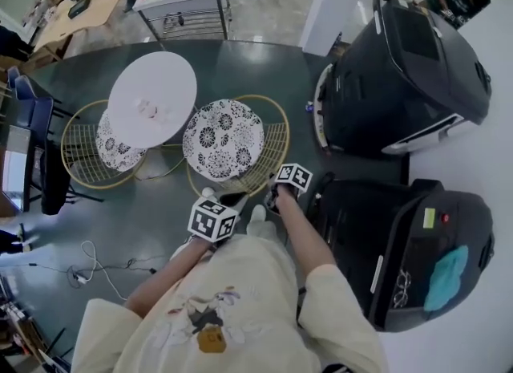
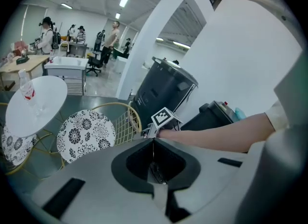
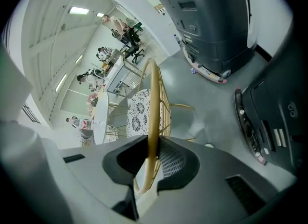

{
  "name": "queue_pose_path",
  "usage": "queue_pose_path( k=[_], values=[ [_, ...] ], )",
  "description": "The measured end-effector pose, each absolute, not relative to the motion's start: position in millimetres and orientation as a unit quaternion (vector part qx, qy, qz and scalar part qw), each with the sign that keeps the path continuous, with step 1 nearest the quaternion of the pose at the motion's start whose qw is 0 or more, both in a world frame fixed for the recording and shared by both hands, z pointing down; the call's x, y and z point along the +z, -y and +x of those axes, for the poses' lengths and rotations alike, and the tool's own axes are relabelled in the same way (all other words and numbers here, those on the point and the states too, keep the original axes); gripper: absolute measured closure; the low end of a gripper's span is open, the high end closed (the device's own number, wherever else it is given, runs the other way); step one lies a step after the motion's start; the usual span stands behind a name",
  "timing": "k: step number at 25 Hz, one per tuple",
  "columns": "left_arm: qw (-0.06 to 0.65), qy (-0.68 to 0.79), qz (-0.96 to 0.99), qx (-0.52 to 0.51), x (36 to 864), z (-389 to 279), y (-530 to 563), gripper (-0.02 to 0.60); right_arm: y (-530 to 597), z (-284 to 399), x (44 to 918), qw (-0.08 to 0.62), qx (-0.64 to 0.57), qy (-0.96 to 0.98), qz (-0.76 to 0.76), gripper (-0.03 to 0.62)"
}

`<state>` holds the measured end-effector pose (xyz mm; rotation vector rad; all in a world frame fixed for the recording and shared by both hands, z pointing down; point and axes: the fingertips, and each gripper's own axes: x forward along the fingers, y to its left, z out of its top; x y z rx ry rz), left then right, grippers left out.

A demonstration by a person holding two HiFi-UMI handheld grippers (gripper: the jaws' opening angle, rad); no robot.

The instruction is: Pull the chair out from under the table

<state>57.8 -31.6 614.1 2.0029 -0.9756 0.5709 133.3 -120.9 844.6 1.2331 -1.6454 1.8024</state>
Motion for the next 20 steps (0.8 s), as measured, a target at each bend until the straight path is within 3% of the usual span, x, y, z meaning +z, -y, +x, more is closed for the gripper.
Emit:
queue_pose_path(
  k=[20],
  values=[
    [0.406,0.309,0.827,0.236,616,145,20,0.572,71,249,848,0.2,0.643,0.561,0.482,0.533]
  ],
)
